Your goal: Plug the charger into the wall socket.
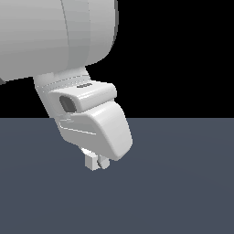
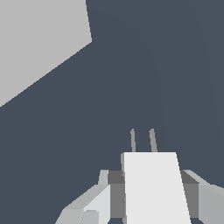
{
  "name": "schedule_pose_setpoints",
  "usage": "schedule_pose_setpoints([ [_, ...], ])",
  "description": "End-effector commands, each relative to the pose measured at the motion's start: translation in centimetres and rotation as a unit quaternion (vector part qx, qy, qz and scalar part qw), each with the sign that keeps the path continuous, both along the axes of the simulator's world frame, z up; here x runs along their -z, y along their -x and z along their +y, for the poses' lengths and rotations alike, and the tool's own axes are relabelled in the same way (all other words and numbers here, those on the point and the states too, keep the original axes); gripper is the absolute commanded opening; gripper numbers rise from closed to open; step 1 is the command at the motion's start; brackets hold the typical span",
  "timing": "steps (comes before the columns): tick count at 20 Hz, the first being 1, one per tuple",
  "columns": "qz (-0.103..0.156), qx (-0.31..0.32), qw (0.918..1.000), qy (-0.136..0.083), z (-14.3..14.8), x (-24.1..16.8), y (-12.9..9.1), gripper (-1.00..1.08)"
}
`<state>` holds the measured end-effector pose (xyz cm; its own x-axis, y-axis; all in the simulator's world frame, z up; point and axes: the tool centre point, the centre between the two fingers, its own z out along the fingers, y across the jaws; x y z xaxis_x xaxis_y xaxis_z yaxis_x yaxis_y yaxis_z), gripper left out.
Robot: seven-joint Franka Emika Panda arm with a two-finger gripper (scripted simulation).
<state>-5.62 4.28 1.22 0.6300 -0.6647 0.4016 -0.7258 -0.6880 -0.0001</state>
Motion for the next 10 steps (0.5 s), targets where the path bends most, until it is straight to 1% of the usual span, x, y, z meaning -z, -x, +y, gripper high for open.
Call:
schedule_pose_setpoints([
  [1, 0.000, -0.002, 1.0000, 0.000, 0.17, 0.08, -0.01, -1.00],
  [6, 0.000, -0.002, 1.0000, 0.000, -0.04, -0.04, -0.01, -1.00],
  [10, 0.000, -0.017, 0.9999, 0.000, 0.00, -0.36, -0.03, -1.00],
])
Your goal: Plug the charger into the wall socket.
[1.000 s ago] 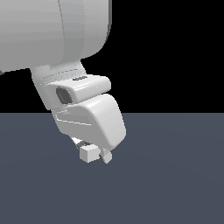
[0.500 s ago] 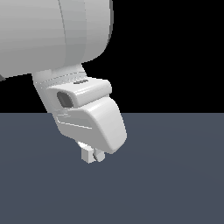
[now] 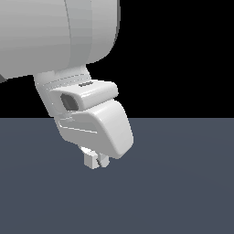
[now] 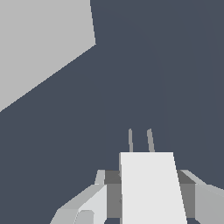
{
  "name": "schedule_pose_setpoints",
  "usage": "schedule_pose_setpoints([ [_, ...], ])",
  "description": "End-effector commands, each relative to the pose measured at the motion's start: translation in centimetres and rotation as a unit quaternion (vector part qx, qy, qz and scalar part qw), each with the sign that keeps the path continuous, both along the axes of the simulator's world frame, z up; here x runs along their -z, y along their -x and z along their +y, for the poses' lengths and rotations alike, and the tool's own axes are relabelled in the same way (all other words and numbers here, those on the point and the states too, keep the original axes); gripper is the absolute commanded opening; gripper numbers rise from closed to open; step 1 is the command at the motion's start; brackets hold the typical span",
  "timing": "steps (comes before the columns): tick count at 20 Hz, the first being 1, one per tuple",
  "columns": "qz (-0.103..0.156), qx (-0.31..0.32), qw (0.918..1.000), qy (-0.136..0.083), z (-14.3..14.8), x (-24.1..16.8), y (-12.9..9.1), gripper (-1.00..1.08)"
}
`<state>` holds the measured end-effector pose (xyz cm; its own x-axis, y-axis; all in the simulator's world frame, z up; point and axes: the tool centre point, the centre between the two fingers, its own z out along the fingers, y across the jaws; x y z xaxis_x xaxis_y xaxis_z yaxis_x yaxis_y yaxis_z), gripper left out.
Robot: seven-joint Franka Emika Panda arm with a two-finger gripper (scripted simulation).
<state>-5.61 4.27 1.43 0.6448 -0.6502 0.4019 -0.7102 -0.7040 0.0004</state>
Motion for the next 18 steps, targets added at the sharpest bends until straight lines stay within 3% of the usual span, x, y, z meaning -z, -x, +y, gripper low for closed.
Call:
schedule_pose_setpoints([
  [1, 0.000, -0.012, 0.9999, 0.000, 0.0, -0.3, 0.0, -1.00],
  [10, -0.001, -0.110, 0.9940, 0.001, 0.3, -2.3, -0.2, -1.00],
  [18, -0.003, -0.229, 0.9735, 0.002, 0.6, -4.8, -0.3, -1.00],
])
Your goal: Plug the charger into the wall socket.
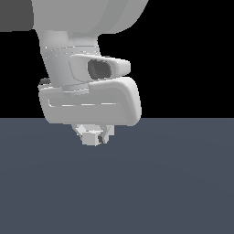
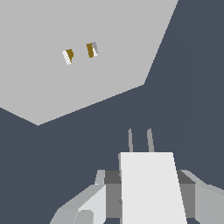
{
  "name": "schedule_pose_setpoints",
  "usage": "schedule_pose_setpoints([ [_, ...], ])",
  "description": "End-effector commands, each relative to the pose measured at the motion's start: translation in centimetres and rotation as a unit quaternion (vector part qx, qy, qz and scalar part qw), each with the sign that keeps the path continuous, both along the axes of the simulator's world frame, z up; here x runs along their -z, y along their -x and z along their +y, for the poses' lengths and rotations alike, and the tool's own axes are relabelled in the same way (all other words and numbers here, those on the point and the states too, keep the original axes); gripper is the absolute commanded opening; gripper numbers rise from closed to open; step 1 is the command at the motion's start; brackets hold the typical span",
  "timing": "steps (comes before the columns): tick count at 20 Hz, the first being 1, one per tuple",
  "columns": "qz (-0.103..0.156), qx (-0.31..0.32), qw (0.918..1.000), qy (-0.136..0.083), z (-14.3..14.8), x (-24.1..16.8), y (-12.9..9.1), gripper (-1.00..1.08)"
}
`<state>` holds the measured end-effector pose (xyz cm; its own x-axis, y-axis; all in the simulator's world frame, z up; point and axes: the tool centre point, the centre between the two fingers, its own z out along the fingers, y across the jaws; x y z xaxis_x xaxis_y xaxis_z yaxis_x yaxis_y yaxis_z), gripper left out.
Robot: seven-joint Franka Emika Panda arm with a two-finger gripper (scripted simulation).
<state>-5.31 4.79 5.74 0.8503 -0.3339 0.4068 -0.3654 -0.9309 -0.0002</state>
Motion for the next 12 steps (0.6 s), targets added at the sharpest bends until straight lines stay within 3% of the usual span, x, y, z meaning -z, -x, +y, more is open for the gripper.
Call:
schedule_pose_setpoints([
  [1, -0.001, -0.037, 0.9993, 0.001, 0.1, -0.8, -0.1, -1.00],
  [12, -0.001, -0.155, 0.9879, 0.002, 0.4, -3.3, -0.2, -1.00],
])
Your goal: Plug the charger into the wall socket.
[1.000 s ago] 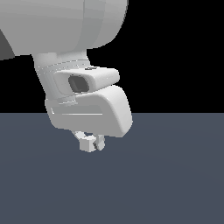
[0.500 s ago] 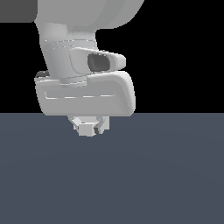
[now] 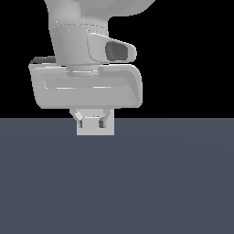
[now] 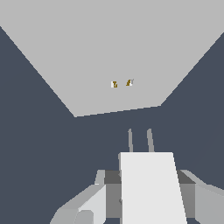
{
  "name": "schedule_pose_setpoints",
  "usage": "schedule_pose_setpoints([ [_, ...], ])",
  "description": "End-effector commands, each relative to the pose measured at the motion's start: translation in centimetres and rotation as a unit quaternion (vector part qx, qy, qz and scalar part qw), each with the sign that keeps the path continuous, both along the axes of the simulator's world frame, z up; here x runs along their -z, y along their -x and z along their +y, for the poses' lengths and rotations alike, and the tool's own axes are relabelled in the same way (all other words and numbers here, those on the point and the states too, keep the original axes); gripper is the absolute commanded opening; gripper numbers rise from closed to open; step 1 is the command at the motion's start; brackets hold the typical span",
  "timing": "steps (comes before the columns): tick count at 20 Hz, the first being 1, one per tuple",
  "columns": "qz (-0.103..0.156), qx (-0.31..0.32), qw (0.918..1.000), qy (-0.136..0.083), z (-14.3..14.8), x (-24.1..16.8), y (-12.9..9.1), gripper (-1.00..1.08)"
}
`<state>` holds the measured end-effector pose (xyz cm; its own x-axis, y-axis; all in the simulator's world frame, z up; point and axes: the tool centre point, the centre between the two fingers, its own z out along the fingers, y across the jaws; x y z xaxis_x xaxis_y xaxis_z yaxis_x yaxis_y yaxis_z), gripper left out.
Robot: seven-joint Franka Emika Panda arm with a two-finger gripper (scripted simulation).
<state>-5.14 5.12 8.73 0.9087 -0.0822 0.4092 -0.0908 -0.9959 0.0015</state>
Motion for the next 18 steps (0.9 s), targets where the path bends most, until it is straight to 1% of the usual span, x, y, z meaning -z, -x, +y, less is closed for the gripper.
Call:
schedule_pose_setpoints([
  [1, 0.000, -0.021, 0.9998, 0.000, 0.08, -0.43, -0.01, -1.00],
  [9, 0.002, -0.059, 0.9983, 0.000, 0.20, -1.12, 0.01, -1.00],
  [18, 0.003, -0.071, 0.9974, -0.001, 0.24, -1.30, 0.04, -1.00],
])
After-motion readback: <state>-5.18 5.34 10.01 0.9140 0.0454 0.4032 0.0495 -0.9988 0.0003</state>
